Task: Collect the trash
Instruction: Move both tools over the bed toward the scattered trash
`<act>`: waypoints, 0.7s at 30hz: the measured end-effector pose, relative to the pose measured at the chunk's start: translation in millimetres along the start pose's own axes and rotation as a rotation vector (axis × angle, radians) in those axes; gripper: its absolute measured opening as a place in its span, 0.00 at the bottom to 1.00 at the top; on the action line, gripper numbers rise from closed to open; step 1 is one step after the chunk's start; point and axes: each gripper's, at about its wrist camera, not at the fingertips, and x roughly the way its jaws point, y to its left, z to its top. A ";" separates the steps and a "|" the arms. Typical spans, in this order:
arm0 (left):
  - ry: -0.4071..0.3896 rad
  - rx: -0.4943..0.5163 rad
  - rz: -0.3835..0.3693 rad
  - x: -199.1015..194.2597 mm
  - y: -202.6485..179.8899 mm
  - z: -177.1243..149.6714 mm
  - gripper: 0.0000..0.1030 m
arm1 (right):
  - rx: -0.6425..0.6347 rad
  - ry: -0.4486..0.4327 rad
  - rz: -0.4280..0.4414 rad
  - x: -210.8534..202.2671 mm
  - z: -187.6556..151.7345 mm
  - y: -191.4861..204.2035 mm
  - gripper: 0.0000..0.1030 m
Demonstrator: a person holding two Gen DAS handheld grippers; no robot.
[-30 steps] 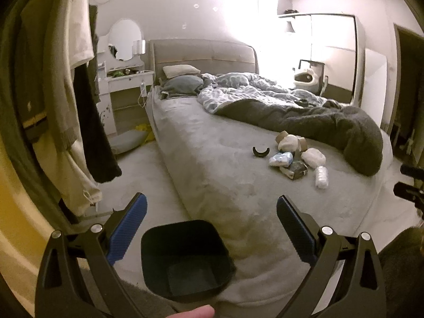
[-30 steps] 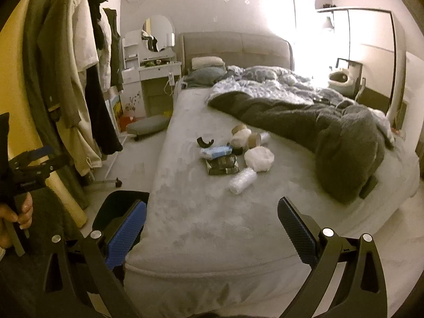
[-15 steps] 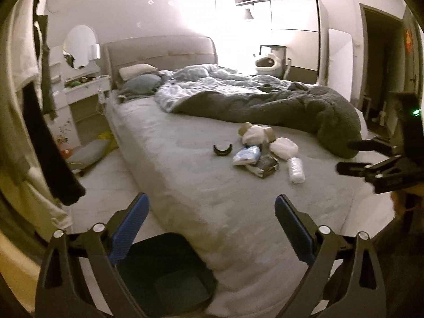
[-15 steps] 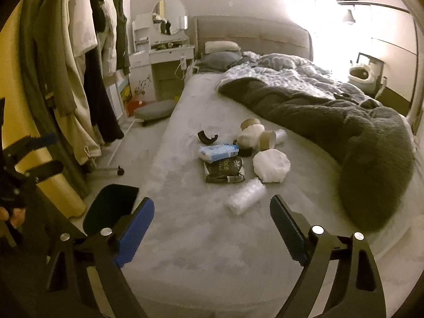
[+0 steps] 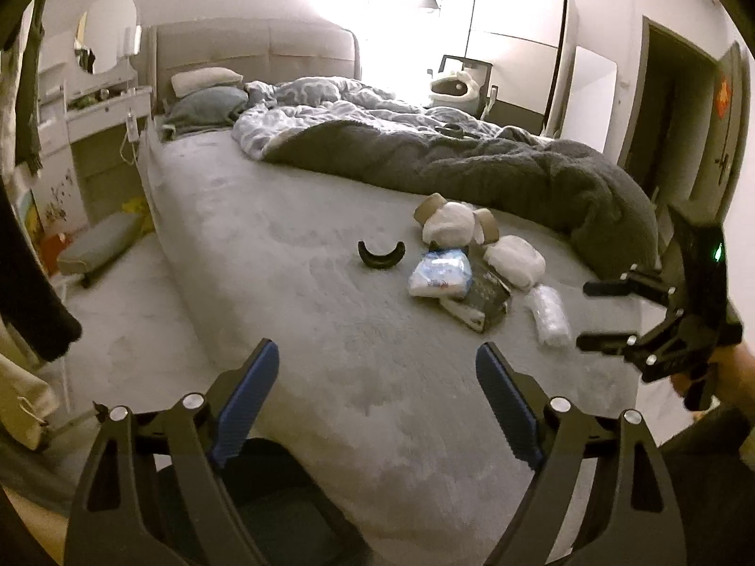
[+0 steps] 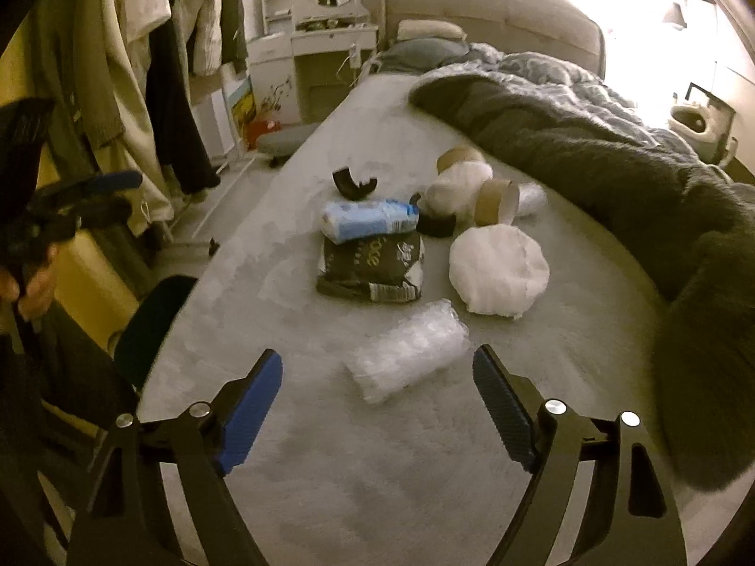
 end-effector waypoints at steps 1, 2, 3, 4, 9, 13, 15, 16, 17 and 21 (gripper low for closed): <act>0.000 -0.005 -0.007 2.0 1.2 2.8 0.84 | -0.007 0.011 0.009 4.7 -0.5 -3.8 0.80; -0.001 -0.007 -0.014 4.2 1.6 5.8 0.84 | -0.010 0.011 0.011 7.1 -1.7 -5.4 0.80; -0.001 -0.009 -0.024 7.4 1.7 9.2 0.84 | -0.017 0.014 0.016 9.6 -2.0 -7.9 0.80; 0.001 -0.012 -0.036 11.0 1.4 12.5 0.84 | -0.027 0.014 0.018 11.5 -1.3 -10.1 0.80; 0.026 -0.018 -0.094 31.3 -3.2 23.4 0.84 | -0.066 0.011 0.019 17.2 2.6 -16.0 0.80; 0.056 -0.019 -0.138 48.3 -8.5 28.9 0.84 | -0.090 0.017 0.050 24.4 5.2 -19.1 0.80; 0.068 -0.009 -0.149 56.6 -12.4 31.4 0.84 | -0.107 0.021 0.061 27.6 7.1 -17.8 0.80; 0.076 -0.004 -0.154 61.0 -14.9 33.0 0.83 | -0.119 0.023 0.066 28.5 8.0 -16.8 0.79; 0.085 0.005 -0.161 66.5 -18.3 34.9 0.83 | -0.125 0.025 0.068 29.5 8.3 -15.6 0.76; 0.109 0.024 -0.181 80.7 -27.6 38.7 0.83 | -0.153 0.045 0.063 35.1 8.9 -16.3 0.69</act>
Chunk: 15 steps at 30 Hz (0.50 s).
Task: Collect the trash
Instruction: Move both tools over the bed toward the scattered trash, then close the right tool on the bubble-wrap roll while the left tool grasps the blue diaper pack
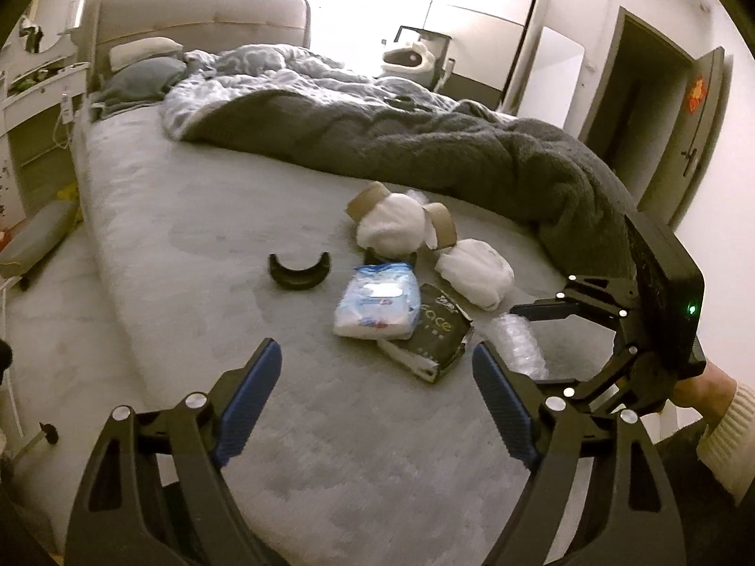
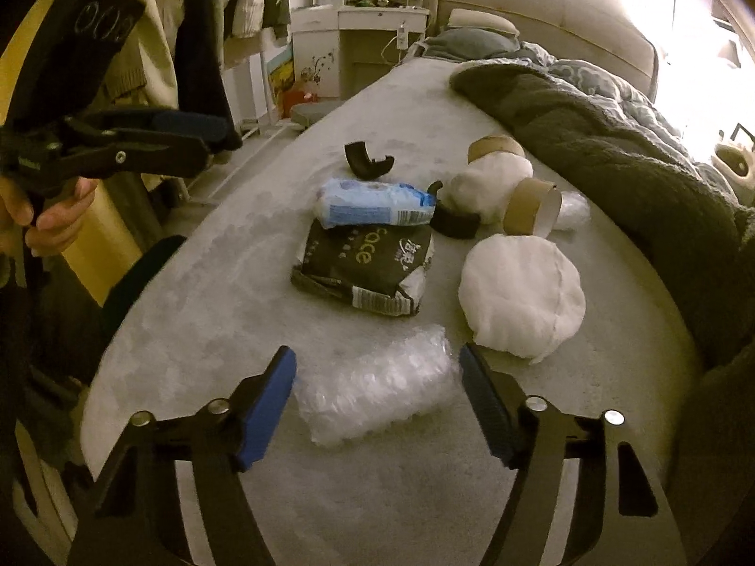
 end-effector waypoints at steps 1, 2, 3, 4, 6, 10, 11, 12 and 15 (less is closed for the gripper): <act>0.007 -0.001 -0.007 4.6 -1.0 1.4 0.83 | 0.002 0.006 0.009 1.2 -0.3 -2.3 0.68; 0.011 -0.003 -0.012 7.8 -1.2 2.2 0.83 | 0.003 0.011 0.014 1.9 -0.3 -3.5 0.66; 0.017 -0.006 -0.020 12.3 -2.1 3.9 0.83 | 0.004 0.011 0.020 1.9 -0.2 -4.3 0.65; 0.022 -0.006 -0.024 16.1 -2.9 5.2 0.82 | 0.012 0.008 0.029 0.8 0.5 -6.1 0.64; 0.027 -0.009 -0.028 22.5 -3.9 7.7 0.82 | 0.025 -0.009 0.036 -2.0 3.2 -7.5 0.63; 0.035 -0.017 -0.033 34.3 -4.9 13.0 0.81 | 0.061 -0.050 0.058 -14.3 8.7 -13.8 0.63; 0.036 -0.015 -0.030 36.0 -5.0 13.8 0.80 | 0.068 -0.057 0.060 -16.2 9.4 -14.4 0.63; 0.039 -0.013 -0.023 39.8 -5.0 15.2 0.80 | 0.082 -0.071 0.068 -19.5 11.0 -17.0 0.63; 0.052 -0.026 -0.015 49.4 -1.0 18.0 0.79 | 0.123 -0.101 0.086 -25.0 15.8 -23.8 0.63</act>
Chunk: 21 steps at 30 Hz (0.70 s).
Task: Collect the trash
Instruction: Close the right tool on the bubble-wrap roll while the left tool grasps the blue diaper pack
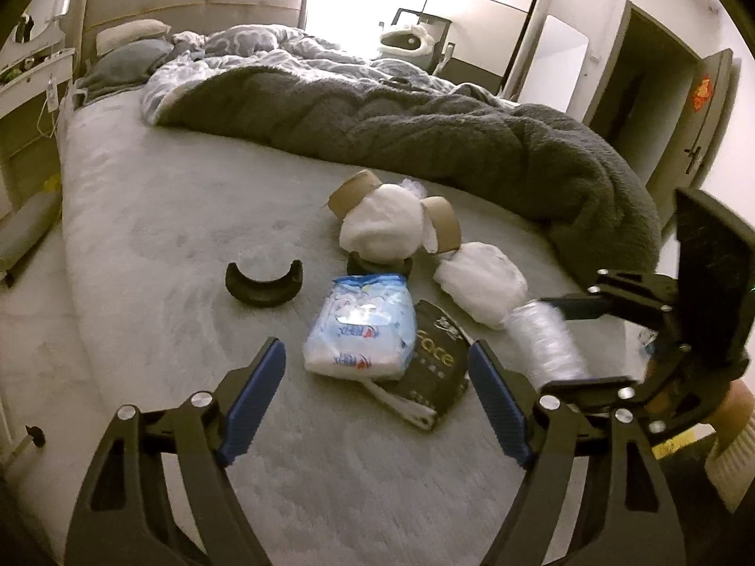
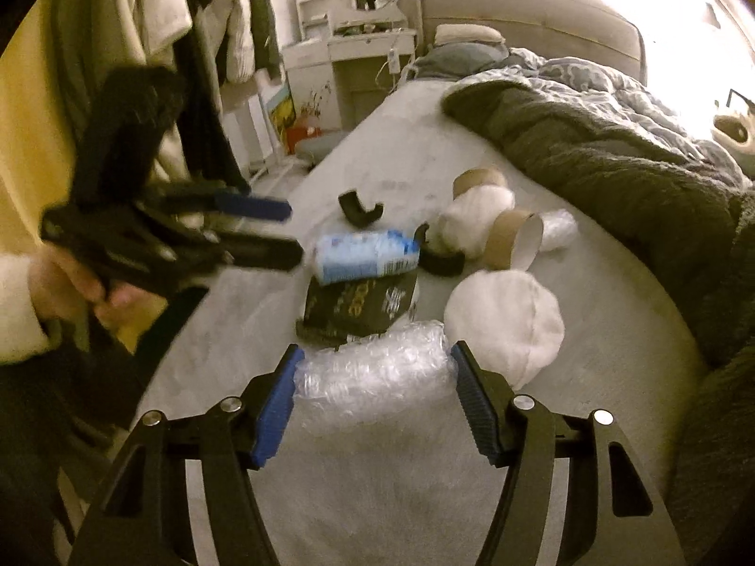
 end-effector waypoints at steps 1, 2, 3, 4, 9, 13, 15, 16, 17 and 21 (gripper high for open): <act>0.004 -0.004 0.001 3.0 1.1 0.8 0.79 | 0.019 -0.011 0.007 -1.0 1.9 -2.5 0.63; 0.011 -0.005 0.002 7.5 2.6 1.7 0.79 | 0.030 -0.016 0.012 -1.2 3.8 -5.3 0.63; 0.016 -0.006 0.003 10.0 3.4 2.2 0.78 | 0.048 -0.025 0.020 -1.9 5.3 -8.3 0.63; 0.022 -0.009 0.002 13.4 4.7 2.7 0.77 | 0.065 -0.034 0.027 -2.6 6.8 -10.6 0.63; 0.070 -0.045 -0.025 31.7 8.9 5.9 0.74 | 0.123 -0.065 0.054 -4.7 15.8 -17.1 0.63; 0.080 -0.068 -0.039 41.2 12.4 8.9 0.63 | 0.171 -0.085 0.062 -1.4 27.3 -23.4 0.63; 0.083 -0.084 -0.060 42.8 15.4 10.0 0.61 | 0.191 -0.086 0.067 1.0 31.0 -24.2 0.63; 0.090 -0.084 -0.068 44.3 15.6 10.2 0.60 | 0.201 -0.084 0.070 3.7 32.4 -24.6 0.63; 0.108 -0.078 -0.073 46.8 16.0 9.9 0.59 | 0.205 -0.080 0.070 6.6 33.2 -24.3 0.63; 0.094 -0.073 -0.078 42.0 18.0 9.5 0.52 | 0.209 -0.061 0.053 15.9 34.6 -21.0 0.63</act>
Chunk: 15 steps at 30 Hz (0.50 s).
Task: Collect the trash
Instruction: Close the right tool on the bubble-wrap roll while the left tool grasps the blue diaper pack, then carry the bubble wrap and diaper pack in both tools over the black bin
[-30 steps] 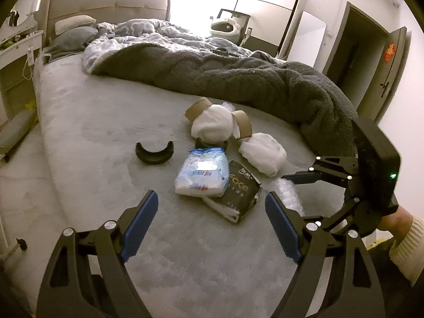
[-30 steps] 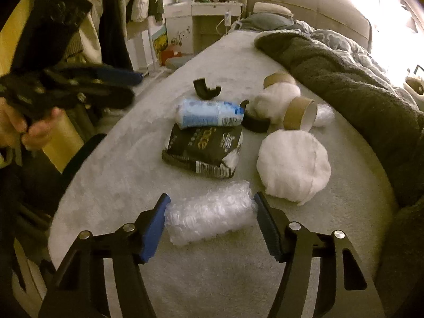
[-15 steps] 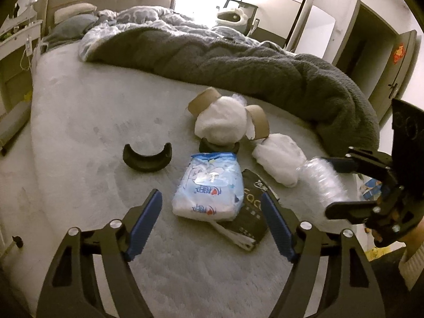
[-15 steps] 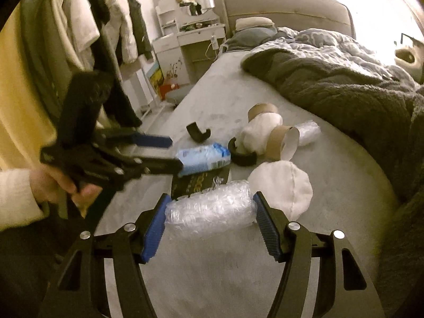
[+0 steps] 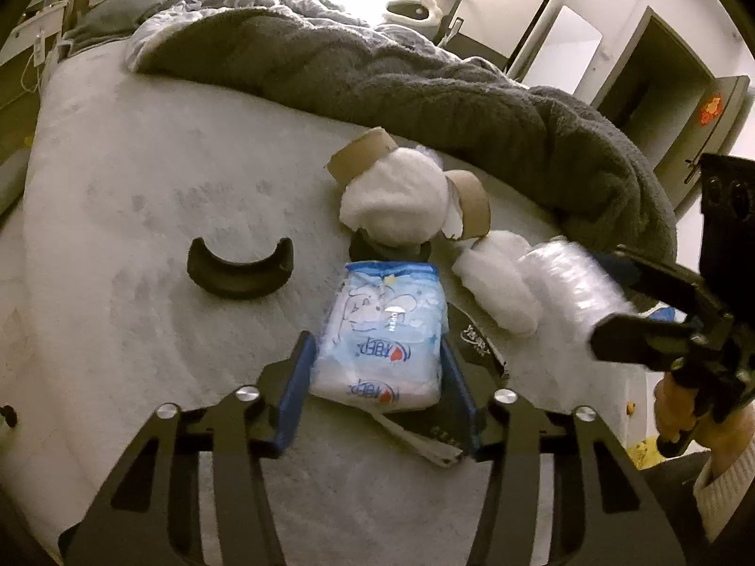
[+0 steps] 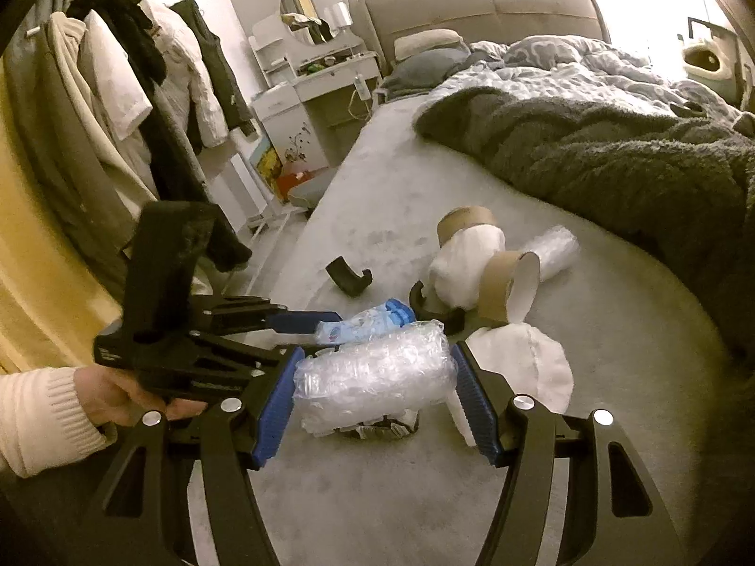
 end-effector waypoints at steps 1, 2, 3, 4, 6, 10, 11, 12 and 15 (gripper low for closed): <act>-0.012 -0.005 -0.003 -3.9 0.3 0.2 0.52 | 0.000 0.003 -0.003 0.7 -0.3 1.9 0.63; -0.021 -0.006 -0.003 -7.4 0.1 0.4 0.52 | 0.001 0.007 -0.009 2.3 0.4 3.6 0.63; -0.034 -0.005 -0.004 -13.6 -0.1 0.7 0.52 | 0.002 0.007 -0.015 2.6 1.2 5.2 0.63; -0.046 -0.002 -0.002 -19.2 -0.4 1.0 0.52 | 0.004 0.005 -0.017 2.1 2.3 5.9 0.63; -0.068 0.005 0.004 -31.8 -1.1 0.1 0.52 | 0.008 -0.010 -0.017 0.6 5.7 9.6 0.63; -0.098 -0.004 0.034 -55.8 5.4 -5.4 0.52 | 0.013 -0.035 -0.004 2.8 12.4 20.0 0.63; -0.105 -0.007 0.046 -61.9 8.7 -7.4 0.52 | 0.011 -0.035 -0.003 4.6 13.6 22.5 0.63; -0.110 -0.009 0.053 -65.7 11.1 -8.6 0.52 | 0.009 -0.032 -0.004 8.8 14.7 26.4 0.63; -0.125 -0.020 0.085 -79.6 22.0 -13.7 0.51 | 0.011 -0.027 0.002 21.1 18.2 36.2 0.63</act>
